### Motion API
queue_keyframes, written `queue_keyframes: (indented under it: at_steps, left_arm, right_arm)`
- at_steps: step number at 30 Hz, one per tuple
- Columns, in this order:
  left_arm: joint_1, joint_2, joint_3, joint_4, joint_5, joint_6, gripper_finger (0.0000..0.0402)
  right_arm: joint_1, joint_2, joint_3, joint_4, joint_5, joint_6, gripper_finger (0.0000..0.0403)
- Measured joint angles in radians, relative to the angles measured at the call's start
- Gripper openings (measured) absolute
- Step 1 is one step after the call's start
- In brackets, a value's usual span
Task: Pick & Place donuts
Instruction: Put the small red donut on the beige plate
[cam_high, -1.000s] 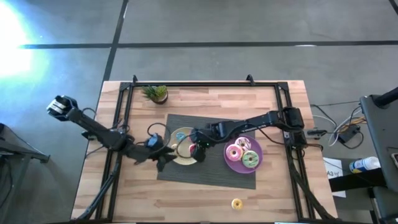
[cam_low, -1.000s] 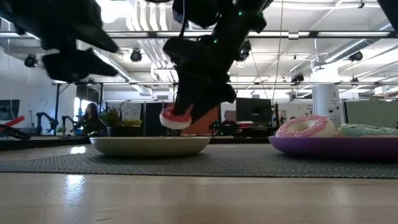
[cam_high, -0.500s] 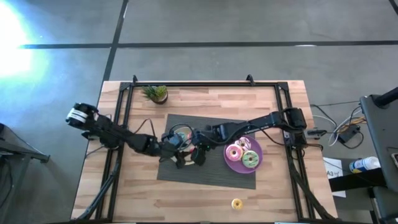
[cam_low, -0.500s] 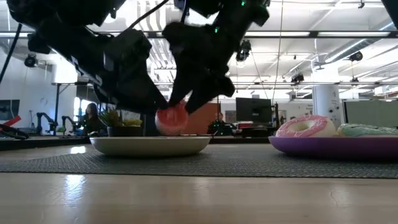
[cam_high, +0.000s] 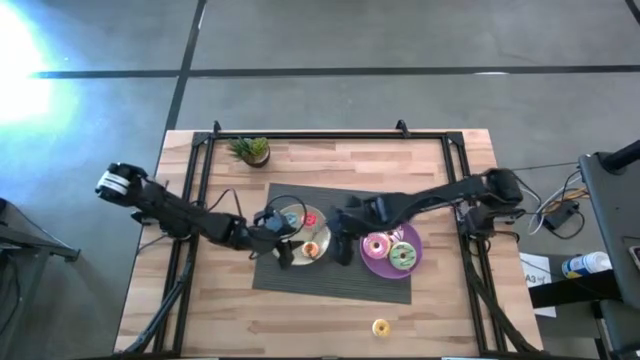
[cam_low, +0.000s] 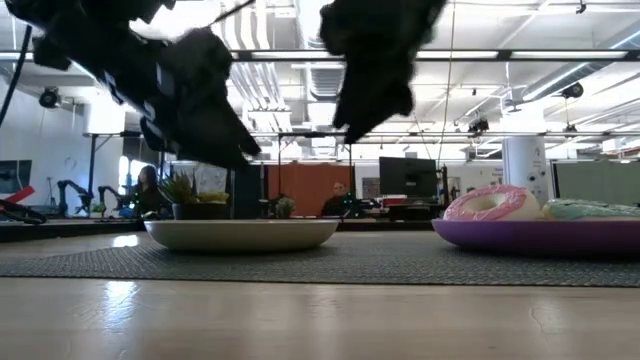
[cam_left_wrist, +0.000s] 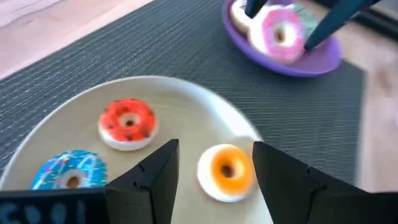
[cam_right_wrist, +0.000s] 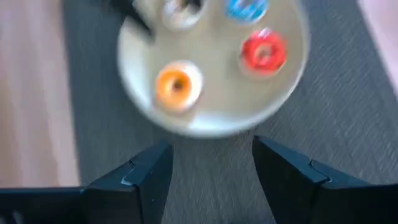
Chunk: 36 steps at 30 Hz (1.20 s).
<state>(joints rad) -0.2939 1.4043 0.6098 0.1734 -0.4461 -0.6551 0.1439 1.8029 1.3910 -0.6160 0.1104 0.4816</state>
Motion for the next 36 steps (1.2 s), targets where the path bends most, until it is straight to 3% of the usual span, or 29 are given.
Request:
queue_keyframes:
  at_steps: [6, 10, 15, 19, 24, 36]
  left_arm:
    - [-0.027, -0.078, -0.004, -0.039, 0.031, 0.004, 0.0178]
    - [-0.015, -0.054, -0.004, -0.054, 0.062, 0.102, 0.0178]
    - [0.055, 0.045, 0.055, -0.069, 0.147, 0.123, 0.0178]
    - [0.097, 0.130, 0.119, -0.171, 0.178, 0.129, 0.0170]
    - [0.136, 0.206, 0.159, -0.192, 0.325, 0.140, 0.0136]
    - [0.137, 0.270, 0.178, -0.163, 0.329, 0.150, 0.0075]
  right_arm:
    - [0.146, -0.167, -0.211, 0.020, -0.035, 0.052, 0.0210]
    - [0.183, -0.216, -0.279, 0.130, 0.000, 0.077, 0.0210]
    - [0.150, -0.203, -0.268, 0.120, 0.034, 0.144, 0.0210]
    - [0.148, -0.189, -0.247, 0.119, 0.031, 0.142, 0.0210]
    - [0.148, -0.192, -0.251, 0.119, 0.049, 0.157, 0.0210]
    - [0.148, -0.197, -0.290, 0.118, 0.050, 0.214, 0.0210]
